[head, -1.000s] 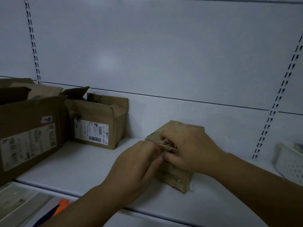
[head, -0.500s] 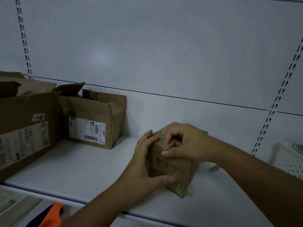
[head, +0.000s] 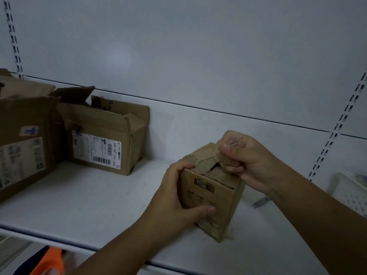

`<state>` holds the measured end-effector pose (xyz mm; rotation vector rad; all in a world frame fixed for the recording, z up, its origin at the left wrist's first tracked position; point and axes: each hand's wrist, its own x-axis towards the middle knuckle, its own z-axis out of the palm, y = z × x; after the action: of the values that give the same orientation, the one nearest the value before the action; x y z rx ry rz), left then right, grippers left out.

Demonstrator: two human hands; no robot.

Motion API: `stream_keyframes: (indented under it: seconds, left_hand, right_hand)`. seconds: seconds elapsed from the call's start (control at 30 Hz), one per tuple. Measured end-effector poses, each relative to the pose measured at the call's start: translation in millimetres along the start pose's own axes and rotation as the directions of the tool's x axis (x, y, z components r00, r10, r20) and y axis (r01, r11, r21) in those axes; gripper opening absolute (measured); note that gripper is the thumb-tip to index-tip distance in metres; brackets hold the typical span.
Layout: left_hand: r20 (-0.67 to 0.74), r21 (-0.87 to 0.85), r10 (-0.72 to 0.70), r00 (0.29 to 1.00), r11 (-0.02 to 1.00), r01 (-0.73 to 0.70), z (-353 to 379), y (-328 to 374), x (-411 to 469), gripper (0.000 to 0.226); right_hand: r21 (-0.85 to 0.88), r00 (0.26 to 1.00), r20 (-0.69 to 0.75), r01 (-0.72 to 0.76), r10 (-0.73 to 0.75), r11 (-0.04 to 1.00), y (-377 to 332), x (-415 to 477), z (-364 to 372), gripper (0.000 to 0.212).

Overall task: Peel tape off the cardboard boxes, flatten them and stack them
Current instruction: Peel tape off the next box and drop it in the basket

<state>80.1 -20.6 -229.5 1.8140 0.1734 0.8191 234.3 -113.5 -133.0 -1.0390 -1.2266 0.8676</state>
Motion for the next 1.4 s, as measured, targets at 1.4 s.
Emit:
stream_keyframes:
  seconds: [1.4]
  left_hand:
    - [0.171, 0.865, -0.198, 0.965, 0.499, -0.051, 1.2, 93.0, 70.1, 0.05]
  right_hand:
    - [0.1, 0.843, -0.523, -0.089, 0.128, 0.991, -56.7, -21.2, -9.7, 0.054]
